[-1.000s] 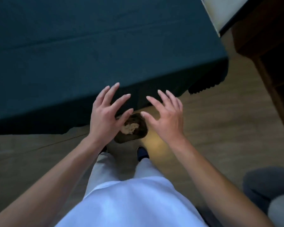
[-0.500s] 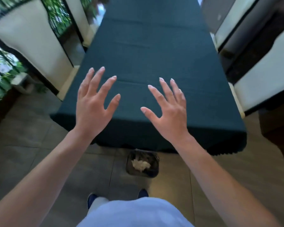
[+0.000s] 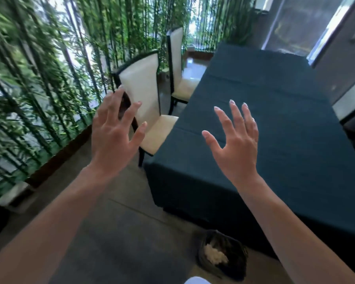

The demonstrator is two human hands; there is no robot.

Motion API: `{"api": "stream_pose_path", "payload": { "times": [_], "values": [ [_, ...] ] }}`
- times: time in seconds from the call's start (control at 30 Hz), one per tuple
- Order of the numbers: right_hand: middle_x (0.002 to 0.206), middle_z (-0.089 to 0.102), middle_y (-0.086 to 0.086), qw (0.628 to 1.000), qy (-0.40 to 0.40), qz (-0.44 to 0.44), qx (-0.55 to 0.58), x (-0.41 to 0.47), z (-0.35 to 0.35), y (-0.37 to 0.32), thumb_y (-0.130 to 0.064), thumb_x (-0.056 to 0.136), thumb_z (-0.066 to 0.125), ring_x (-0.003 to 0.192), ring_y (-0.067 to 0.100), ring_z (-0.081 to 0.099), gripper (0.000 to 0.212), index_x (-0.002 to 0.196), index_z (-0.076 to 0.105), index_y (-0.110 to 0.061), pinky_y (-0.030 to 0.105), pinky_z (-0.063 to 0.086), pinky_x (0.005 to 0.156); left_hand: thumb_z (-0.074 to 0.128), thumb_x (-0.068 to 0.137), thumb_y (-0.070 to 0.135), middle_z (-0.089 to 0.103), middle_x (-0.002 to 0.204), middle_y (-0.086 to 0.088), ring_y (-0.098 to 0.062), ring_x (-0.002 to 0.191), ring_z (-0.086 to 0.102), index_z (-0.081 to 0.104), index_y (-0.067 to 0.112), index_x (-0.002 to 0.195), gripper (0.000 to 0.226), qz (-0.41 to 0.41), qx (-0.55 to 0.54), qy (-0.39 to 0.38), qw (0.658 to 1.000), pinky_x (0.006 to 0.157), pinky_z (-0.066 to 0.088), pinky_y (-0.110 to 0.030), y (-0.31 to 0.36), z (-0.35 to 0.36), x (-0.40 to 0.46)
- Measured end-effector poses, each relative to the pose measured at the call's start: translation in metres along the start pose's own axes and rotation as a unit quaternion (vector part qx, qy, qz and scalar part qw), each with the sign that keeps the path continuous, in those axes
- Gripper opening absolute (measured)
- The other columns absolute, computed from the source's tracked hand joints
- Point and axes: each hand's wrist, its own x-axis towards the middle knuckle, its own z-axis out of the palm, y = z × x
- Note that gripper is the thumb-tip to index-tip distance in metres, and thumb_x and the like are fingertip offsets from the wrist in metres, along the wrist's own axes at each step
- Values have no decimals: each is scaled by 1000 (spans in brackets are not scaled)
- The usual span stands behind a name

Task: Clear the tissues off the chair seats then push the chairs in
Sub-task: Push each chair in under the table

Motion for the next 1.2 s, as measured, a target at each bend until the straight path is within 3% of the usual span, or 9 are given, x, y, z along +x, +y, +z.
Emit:
{"api": "stream_pose_path", "payload": {
  "times": [0.17, 0.4, 0.6, 0.87, 1.1, 1.2],
  "values": [
    [166, 33, 5, 999, -6, -22, 22, 22, 32, -66, -58, 101, 52, 157, 30, 20, 59, 153, 48, -28, 53, 20, 125, 47, 105, 45, 25, 169, -9, -33, 157, 19, 51, 21, 148, 49, -11, 9, -17, 1000, 123, 25, -58, -60, -17, 16],
    [167, 32, 4, 999, -14, -31, 42, 66, 71, -95, -58, 100, 52, 158, 28, 18, 58, 151, 50, -29, 53, 21, 125, 51, 104, 42, 23, 169, -7, -31, 158, 17, 45, 24, 152, 52, -13, 2, -8, 1000, 123, 24, -58, -98, 6, 49],
    [167, 32, 5, 998, -10, -31, 55, 116, 140, -83, -59, 101, 50, 158, 29, 18, 59, 151, 50, -29, 54, 22, 125, 45, 105, 50, 21, 170, -6, -30, 159, 14, 44, 24, 153, 55, -10, 23, -48, 999, 123, 24, -60, -143, 67, 83],
    [170, 25, 4, 991, -82, -35, 101, 195, 244, -76, -63, 100, 44, 159, 27, 12, 63, 154, 44, -31, 54, 18, 126, 37, 105, 59, 18, 171, -7, -29, 159, 12, 36, 24, 159, 64, -11, 76, -51, 996, 125, 20, -58, -204, 118, 136],
    [172, 16, 5, 989, -120, -30, 86, 241, 303, -80, -68, 99, 33, 160, 25, 6, 72, 159, 31, -28, 53, 13, 128, 43, 107, 49, 20, 170, -13, -34, 158, 14, 38, 18, 157, 59, -21, 106, -33, 994, 126, 17, -58, -267, 155, 169],
    [171, 18, 6, 989, -130, -27, 70, 260, 331, -84, -65, 100, 33, 160, 25, 6, 69, 158, 35, -28, 53, 10, 128, 44, 107, 46, 25, 168, -12, -33, 158, 16, 42, 17, 155, 55, -31, 99, -38, 994, 126, 18, -57, -297, 176, 182]
  ]
}}
